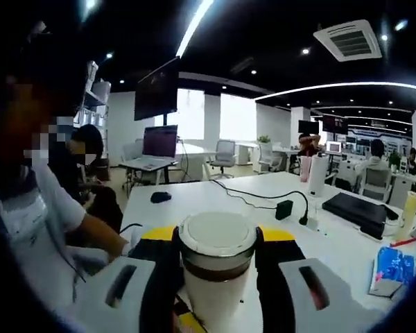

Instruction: Grasp the water cup twist off the cup lid place the cup lid on the table

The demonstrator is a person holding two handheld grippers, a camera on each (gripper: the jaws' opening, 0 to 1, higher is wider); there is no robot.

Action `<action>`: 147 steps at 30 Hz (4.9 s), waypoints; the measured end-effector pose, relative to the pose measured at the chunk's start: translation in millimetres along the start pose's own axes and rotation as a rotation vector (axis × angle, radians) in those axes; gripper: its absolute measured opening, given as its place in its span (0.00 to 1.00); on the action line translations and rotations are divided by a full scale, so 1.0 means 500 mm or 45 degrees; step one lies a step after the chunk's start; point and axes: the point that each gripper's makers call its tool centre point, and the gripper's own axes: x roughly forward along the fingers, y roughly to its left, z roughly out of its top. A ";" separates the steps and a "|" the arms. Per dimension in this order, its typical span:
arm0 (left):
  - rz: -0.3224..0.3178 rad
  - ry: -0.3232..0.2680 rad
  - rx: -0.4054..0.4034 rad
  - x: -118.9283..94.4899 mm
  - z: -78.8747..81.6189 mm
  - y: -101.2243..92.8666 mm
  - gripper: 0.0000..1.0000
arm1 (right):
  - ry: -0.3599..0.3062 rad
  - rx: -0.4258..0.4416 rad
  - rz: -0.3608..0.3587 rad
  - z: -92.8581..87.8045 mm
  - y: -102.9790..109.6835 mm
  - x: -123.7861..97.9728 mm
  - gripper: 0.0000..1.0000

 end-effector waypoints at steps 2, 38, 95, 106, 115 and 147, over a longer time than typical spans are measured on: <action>0.000 0.000 0.000 0.000 0.000 0.000 0.51 | -0.030 -0.021 0.062 0.001 0.005 -0.001 0.45; -0.003 0.006 0.000 0.004 0.002 0.000 0.51 | 0.093 -0.061 0.115 0.005 -0.008 -0.019 0.59; -0.003 0.010 0.002 0.002 0.002 0.001 0.51 | -0.082 -0.046 -1.095 0.024 -0.044 -0.016 0.48; -0.004 0.010 0.002 0.002 0.001 -0.001 0.51 | -0.059 -0.065 -0.990 0.021 -0.040 -0.016 0.47; -0.004 0.010 0.005 0.003 0.001 -0.002 0.51 | -0.045 -0.064 -0.832 0.015 -0.034 -0.012 0.47; -0.005 0.009 0.010 0.003 -0.001 -0.003 0.51 | -0.048 -0.028 -0.519 -0.001 -0.016 -0.007 0.46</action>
